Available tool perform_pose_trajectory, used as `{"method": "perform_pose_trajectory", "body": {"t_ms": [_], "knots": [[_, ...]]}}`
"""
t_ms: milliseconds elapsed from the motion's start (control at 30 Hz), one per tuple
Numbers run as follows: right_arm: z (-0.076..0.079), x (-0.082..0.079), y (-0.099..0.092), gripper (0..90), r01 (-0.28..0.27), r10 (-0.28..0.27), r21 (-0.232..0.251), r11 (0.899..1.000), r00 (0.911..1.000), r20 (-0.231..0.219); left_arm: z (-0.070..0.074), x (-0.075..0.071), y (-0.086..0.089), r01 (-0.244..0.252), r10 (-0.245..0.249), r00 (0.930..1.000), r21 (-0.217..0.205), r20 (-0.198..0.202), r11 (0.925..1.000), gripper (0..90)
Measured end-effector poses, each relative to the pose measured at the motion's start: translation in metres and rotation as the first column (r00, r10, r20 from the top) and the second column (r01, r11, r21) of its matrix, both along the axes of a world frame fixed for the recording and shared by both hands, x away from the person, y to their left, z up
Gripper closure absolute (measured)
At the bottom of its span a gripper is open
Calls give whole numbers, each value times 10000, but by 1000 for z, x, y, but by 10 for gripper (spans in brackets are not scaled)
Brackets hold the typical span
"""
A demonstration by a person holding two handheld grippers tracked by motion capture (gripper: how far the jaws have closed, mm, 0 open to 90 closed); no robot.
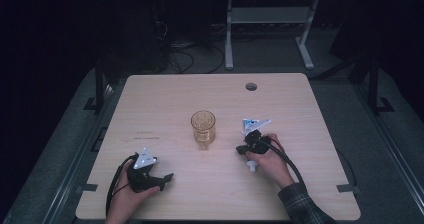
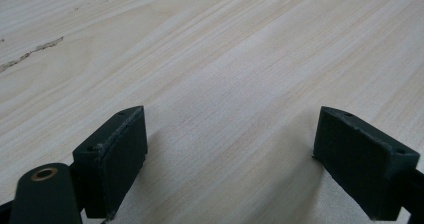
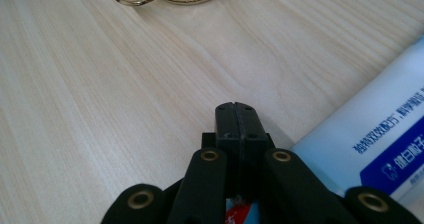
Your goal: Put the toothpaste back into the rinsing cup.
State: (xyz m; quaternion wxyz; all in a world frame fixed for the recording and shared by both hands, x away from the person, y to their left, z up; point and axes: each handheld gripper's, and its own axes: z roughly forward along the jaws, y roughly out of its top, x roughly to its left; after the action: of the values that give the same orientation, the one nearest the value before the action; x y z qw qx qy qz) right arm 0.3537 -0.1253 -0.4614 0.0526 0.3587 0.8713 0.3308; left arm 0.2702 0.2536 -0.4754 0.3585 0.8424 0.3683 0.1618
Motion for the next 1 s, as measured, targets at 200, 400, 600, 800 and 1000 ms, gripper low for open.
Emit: {"method": "perform_pose_trajectory", "body": {"t_ms": [200, 400, 600, 800, 1000], "knots": [[2, -5, -10, 900, 128, -128, 40, 9999, 9999, 36, 0, 0, 0, -4, 4, 10000, -10, 0, 10000, 132], [4, -10, -21, 900, 285, -285, 108, 9995, 9996, 68, 0, 0, 0, -7, 7, 10000, -15, 1, 10000, 132], [9, -13, -34, 900, 531, -535, 230, 9983, 9985, 136, 0, 0, 0, -14, 14, 10000, -27, 1, 10000, 132], [9, -17, -48, 900, 793, -795, 246, 9965, 9968, 88, 0, 0, 0, -8, 8, 10000, -23, 7, 10000, 132], [11, -21, -62, 900, 1060, -1065, 311, 9939, 9942, 117, 0, 0, 0, -9, 9, 10000, -28, 2, 10000, 132]]}}
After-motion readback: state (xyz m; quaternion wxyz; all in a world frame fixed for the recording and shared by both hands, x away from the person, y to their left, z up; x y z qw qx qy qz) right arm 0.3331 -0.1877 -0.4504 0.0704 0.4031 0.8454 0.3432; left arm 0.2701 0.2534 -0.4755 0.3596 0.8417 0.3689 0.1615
